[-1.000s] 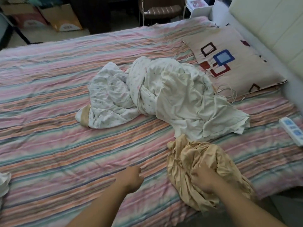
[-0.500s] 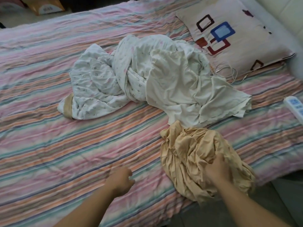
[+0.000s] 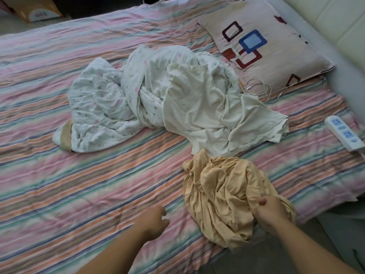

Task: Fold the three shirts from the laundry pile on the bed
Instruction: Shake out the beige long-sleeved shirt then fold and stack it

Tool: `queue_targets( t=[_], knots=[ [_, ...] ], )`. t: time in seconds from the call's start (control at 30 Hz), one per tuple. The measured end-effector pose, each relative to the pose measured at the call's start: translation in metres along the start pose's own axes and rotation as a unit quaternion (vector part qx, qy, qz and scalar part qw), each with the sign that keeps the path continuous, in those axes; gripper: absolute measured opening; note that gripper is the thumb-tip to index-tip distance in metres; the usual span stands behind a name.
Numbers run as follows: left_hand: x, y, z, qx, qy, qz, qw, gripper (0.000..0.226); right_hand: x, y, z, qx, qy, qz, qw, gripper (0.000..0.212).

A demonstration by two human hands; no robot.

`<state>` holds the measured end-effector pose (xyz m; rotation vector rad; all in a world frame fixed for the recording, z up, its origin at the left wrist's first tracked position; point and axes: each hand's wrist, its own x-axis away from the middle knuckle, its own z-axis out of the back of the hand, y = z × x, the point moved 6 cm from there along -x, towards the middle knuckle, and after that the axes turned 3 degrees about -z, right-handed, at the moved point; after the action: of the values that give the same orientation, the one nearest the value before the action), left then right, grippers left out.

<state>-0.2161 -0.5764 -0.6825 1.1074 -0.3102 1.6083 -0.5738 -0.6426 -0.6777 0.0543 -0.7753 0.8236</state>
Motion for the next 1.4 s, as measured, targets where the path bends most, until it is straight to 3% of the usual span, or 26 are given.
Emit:
queue_targets(
  t=[0.1,0.2,0.3,0.4,0.53,0.63,0.7,0.77,0.83,0.93,1.03,1.07,1.17,1.3,1.4],
  knots=[
    [0.001,0.003,0.003,0.004,0.01,-0.007,1.0,0.041,-0.01,-0.004,0.005,-0.022,0.002,0.004,1.0,0.019],
    [0.0,0.0,0.002,-0.014,0.032,-0.007,0.999,0.039,-0.022,-0.008,-0.002,-0.078,-0.071,-0.029,0.994,0.011],
    [-0.002,0.001,-0.011,-0.037,-0.009,-0.005,0.999,0.039,-0.028,-0.008,-0.004,-0.067,-0.104,-0.049,0.991,0.006],
    [-0.002,0.011,-0.018,-0.041,-0.063,-0.026,0.997,0.04,-0.025,-0.011,0.003,-0.077,-0.066,-0.049,0.994,0.009],
    [0.002,0.026,-0.006,-0.03,-0.024,-0.039,0.999,0.04,0.0,-0.022,0.017,-0.068,0.021,-0.036,0.997,0.027],
    [0.013,0.049,0.01,0.017,-0.003,-0.05,0.999,0.037,0.035,-0.045,0.022,-0.08,-0.014,-0.023,0.996,0.019],
    [0.024,0.071,0.021,0.103,0.005,-0.055,0.993,0.031,0.066,-0.067,0.03,-0.045,-0.019,0.032,0.998,0.017],
    [0.04,0.092,0.035,0.249,0.003,-0.045,0.967,0.023,0.104,-0.089,0.042,0.013,0.021,0.101,0.995,0.015],
    [0.062,0.115,0.05,0.405,-0.012,-0.02,0.914,0.019,0.145,-0.109,0.048,0.028,0.035,0.169,0.985,0.005],
    [0.099,0.141,0.066,0.549,-0.05,0.025,0.834,0.025,0.196,-0.128,0.043,-0.032,-0.03,0.228,0.973,0.033],
    [0.124,0.146,0.082,0.629,-0.062,0.04,0.774,0.015,0.229,-0.144,0.034,-0.151,-0.117,0.238,0.952,0.025],
    [0.131,0.14,0.091,0.635,-0.051,0.042,0.77,0.012,0.238,-0.151,0.032,-0.201,-0.146,0.238,0.939,0.026],
    [0.154,0.118,0.119,0.615,-0.015,0.025,0.788,0.019,0.264,-0.163,0.035,-0.297,-0.196,0.2,0.913,0.042],
    [0.186,0.101,0.166,0.536,0.021,-0.088,0.84,0.023,0.286,-0.189,0.072,-0.209,-0.034,0.259,0.942,0.035],
    [0.216,0.101,0.205,0.472,0.022,-0.201,0.858,0.02,0.315,-0.233,0.092,-0.126,-0.023,0.37,0.92,0.05]
  ],
)
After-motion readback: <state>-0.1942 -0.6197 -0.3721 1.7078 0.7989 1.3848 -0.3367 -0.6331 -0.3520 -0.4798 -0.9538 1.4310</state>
